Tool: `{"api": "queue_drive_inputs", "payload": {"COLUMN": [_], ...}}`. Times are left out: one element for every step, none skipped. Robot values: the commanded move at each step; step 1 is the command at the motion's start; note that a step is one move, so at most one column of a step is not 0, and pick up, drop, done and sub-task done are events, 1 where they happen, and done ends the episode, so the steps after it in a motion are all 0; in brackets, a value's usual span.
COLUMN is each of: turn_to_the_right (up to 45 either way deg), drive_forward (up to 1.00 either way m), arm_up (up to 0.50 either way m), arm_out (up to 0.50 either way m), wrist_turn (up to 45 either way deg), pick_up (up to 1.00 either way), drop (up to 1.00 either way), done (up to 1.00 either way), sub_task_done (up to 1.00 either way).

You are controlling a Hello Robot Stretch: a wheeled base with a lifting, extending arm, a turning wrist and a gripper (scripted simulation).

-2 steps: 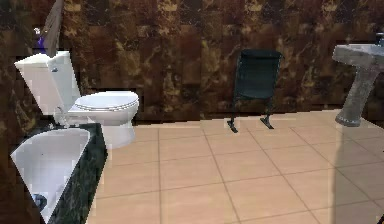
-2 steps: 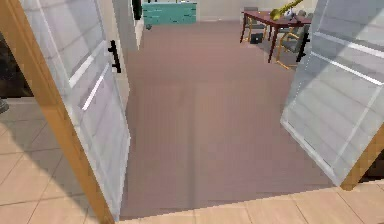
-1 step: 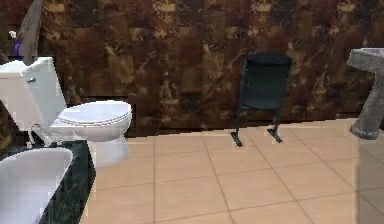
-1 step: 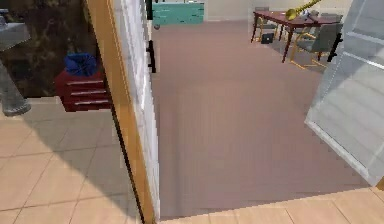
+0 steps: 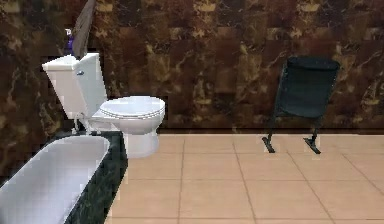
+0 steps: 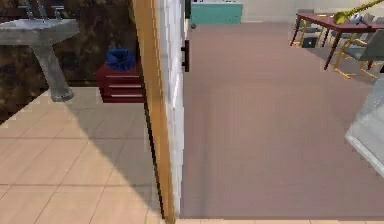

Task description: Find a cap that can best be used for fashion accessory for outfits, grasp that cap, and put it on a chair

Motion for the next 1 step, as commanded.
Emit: {"api": "queue_drive_inputs", "payload": {"turn_to_the_right": [0.0], "drive_forward": [0.30], "arm_up": [0.00], "arm_out": [0.00], "wrist_turn": [0.0], "pick_up": [0.00], "drop": [0.00], "done": [0.00], "sub_task_done": [0.00]}}
